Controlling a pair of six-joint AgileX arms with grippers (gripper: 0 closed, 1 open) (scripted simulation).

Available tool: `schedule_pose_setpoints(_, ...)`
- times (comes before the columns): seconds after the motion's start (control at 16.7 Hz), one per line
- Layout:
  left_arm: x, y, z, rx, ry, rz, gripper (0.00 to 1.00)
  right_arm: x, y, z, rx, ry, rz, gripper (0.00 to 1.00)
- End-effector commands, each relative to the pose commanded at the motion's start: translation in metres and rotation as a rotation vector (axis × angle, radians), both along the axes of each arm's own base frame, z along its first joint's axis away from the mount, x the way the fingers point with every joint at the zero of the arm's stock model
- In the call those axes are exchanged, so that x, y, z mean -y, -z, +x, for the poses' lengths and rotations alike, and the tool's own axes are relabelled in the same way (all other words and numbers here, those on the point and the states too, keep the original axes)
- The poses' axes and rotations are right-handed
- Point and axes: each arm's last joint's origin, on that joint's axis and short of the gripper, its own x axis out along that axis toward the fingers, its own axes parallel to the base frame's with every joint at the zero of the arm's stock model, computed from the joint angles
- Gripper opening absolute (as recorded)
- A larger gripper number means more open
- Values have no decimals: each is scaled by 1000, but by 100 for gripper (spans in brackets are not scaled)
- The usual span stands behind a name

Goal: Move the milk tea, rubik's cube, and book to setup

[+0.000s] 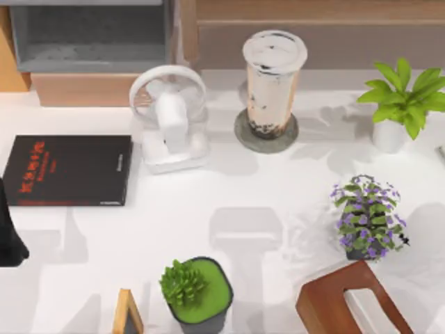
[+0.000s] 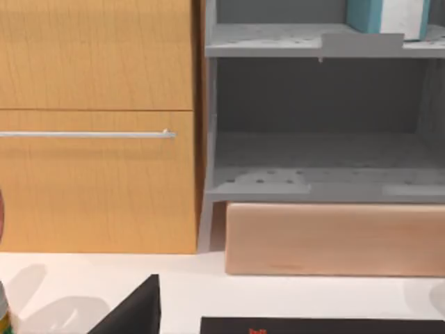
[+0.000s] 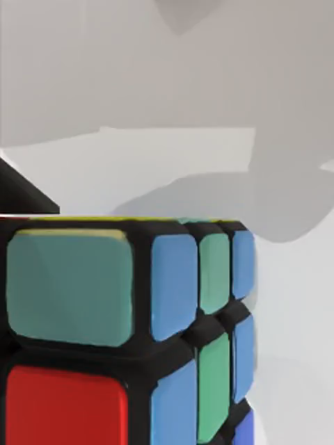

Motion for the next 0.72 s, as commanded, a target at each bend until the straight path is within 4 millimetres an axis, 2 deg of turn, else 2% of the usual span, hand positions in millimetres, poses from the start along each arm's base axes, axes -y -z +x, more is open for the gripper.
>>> schedule_pose_setpoints(0.18, 0, 0, 0, 0, 0, 0, 100, -23, -15, 12, 84, -34, -38, 0)
schedule_pose_setpoints(0.3, 0, 0, 0, 0, 0, 0, 100, -58, -38, 27, 206, -95, -88, 0)
schedule_pose_setpoints(0.42, 0, 0, 0, 0, 0, 0, 100, -109, -70, 41, 383, -188, -144, 0)
schedule_pose_setpoints(0.54, 0, 0, 0, 0, 0, 0, 100, -173, -110, 45, 613, -300, -186, 0)
schedule_pose_setpoints(0.72, 0, 0, 0, 0, 0, 0, 100, -265, -171, 26, 999, -431, -195, 0)
